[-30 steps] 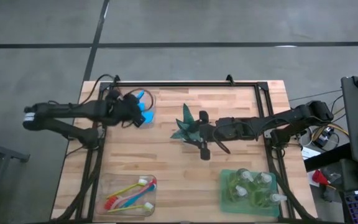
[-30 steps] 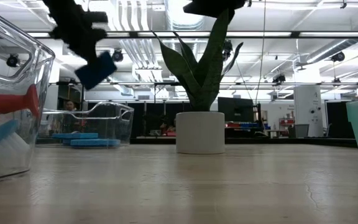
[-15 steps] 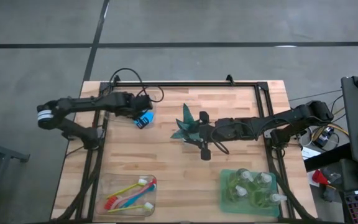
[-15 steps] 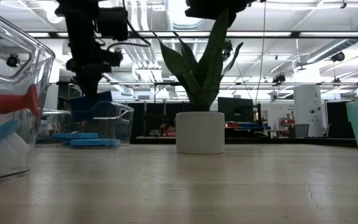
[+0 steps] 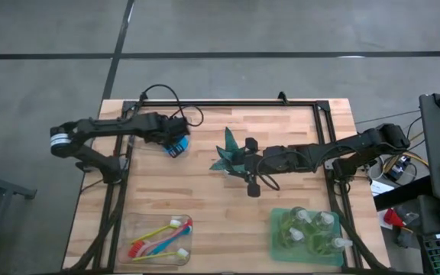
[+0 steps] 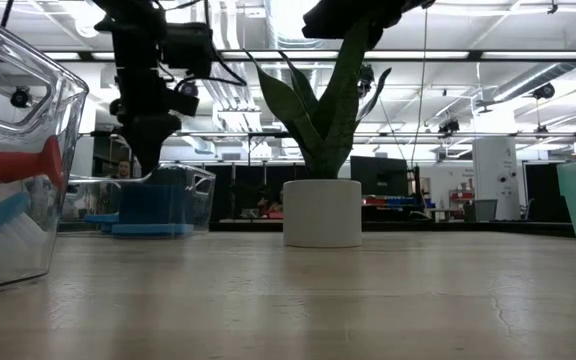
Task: Pick & Place Kitchen Sink Supplies
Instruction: Return to Home Position
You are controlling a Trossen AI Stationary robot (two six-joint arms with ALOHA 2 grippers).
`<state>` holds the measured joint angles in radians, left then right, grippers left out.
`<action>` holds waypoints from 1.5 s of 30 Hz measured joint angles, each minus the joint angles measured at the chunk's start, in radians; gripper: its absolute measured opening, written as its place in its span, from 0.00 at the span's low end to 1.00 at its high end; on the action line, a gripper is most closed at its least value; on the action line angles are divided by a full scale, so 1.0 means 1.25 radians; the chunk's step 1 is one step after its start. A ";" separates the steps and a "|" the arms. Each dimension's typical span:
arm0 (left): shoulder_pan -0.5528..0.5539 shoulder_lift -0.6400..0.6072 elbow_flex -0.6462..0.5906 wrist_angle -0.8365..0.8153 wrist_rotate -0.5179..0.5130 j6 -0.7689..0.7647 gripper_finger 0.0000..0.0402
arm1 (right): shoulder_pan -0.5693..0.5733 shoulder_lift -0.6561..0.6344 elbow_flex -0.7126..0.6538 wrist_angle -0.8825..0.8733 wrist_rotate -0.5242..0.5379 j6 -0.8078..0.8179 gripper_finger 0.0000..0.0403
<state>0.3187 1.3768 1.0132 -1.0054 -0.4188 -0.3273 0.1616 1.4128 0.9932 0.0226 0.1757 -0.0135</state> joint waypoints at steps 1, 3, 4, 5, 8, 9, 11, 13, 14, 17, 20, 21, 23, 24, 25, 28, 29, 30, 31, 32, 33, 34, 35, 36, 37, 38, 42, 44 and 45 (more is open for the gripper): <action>0.000 -0.007 0.001 -0.001 0.009 0.009 0.44 | 0.000 0.000 0.000 -0.002 0.000 0.000 0.32; -0.002 -0.022 0.002 -0.005 0.043 0.039 0.48 | 0.000 -0.003 0.000 -0.006 0.001 -0.001 0.31; -0.007 -0.030 0.003 0.004 0.057 0.046 0.50 | 0.000 -0.008 0.000 -0.012 0.002 -0.003 0.29; -0.013 -0.040 0.003 0.021 0.063 0.049 0.50 | 0.000 -0.013 0.000 -0.014 0.002 -0.007 0.27; -0.045 -0.078 0.003 0.106 0.093 0.051 0.47 | 0.000 -0.046 0.000 -0.020 0.002 -0.023 0.18; -0.060 -0.092 0.002 0.141 0.113 0.054 0.44 | 0.000 -0.059 0.000 -0.020 0.002 -0.031 0.14; -0.097 -0.118 0.000 0.207 0.145 0.062 0.35 | 0.000 -0.086 0.000 -0.024 0.002 -0.038 0.06; -0.143 -0.147 -0.002 0.271 0.155 0.076 0.24 | 0.000 -0.113 0.000 -0.037 0.002 -0.045 0.04; -0.167 -0.161 -0.002 0.297 0.155 0.081 0.18 | 0.000 -0.128 0.000 -0.046 0.001 -0.050 0.03; -0.244 -0.202 -0.002 0.376 0.154 0.085 0.03 | 0.000 -0.175 -0.015 -0.069 -0.001 -0.048 0.02; -0.332 -0.244 -0.034 0.517 0.147 0.108 0.03 | 0.000 -0.232 -0.063 -0.052 -0.031 -0.026 0.02; -0.362 -0.257 -0.060 0.588 0.147 0.132 0.03 | 0.000 -0.250 -0.083 -0.032 -0.049 -0.022 0.02; -0.409 -0.280 -0.116 0.713 0.151 0.180 0.02 | 0.000 -0.291 -0.134 -0.001 -0.092 -0.022 0.02; -0.426 -0.294 -0.144 0.764 0.153 0.193 0.01 | 0.000 -0.311 -0.158 0.016 -0.105 -0.021 0.02; -0.437 -0.308 -0.171 0.807 0.154 0.203 0.01 | 0.000 -0.333 -0.181 0.032 -0.106 -0.018 0.02; -0.450 -0.355 -0.248 0.890 0.148 0.199 0.01 | 0.000 -0.400 -0.246 0.049 -0.103 -0.010 0.02; -0.451 -0.366 -0.280 0.918 0.148 0.179 0.01 | -0.001 -0.420 -0.267 0.061 -0.099 -0.003 0.02; -0.451 -0.375 -0.319 0.964 0.148 0.164 0.01 | 0.000 -0.442 -0.288 0.064 -0.099 0.001 0.02; -0.450 -0.382 -0.357 1.015 0.153 0.155 0.01 | -0.001 -0.462 -0.308 0.062 -0.099 0.000 0.02; -0.447 -0.386 -0.397 1.062 0.155 0.145 0.01 | -0.002 -0.476 -0.324 0.064 -0.100 -0.002 0.02; -0.443 -0.388 -0.435 1.111 0.159 0.140 0.00 | -0.002 -0.493 -0.341 0.067 -0.100 0.000 0.02; -0.438 -0.391 -0.464 1.158 0.169 0.137 0.00 | -0.002 -0.509 -0.359 0.065 -0.100 0.007 0.02; -0.436 -0.395 -0.492 1.198 0.181 0.132 0.00 | -0.002 -0.520 -0.376 0.068 -0.100 0.016 0.02; -0.435 -0.402 -0.517 1.229 0.187 0.121 0.00 | -0.002 -0.529 -0.390 0.087 -0.100 0.024 0.02; -0.435 -0.408 -0.537 1.254 0.198 0.118 0.00 | -0.002 -0.541 -0.406 0.103 -0.100 0.028 0.02; -0.435 -0.415 -0.553 1.277 0.202 0.117 0.00 | -0.002 -0.555 -0.424 0.106 -0.100 0.028 0.02; -0.435 -0.463 -0.601 1.283 0.211 0.126 0.00 | -0.002 -0.598 -0.469 0.116 -0.101 0.011 0.02; -0.435 -0.497 -0.629 1.269 0.210 0.127 0.01 | -0.002 -0.619 -0.486 0.130 -0.101 0.003 0.02; -0.434 -0.513 -0.643 1.270 0.203 0.126 0.01 | -0.002 -0.636 -0.499 0.136 -0.101 -0.003 0.02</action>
<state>-0.2241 0.7356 0.2100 0.5824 -0.1650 -0.1695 0.1589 0.6174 0.3699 0.1924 0.0490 -0.0174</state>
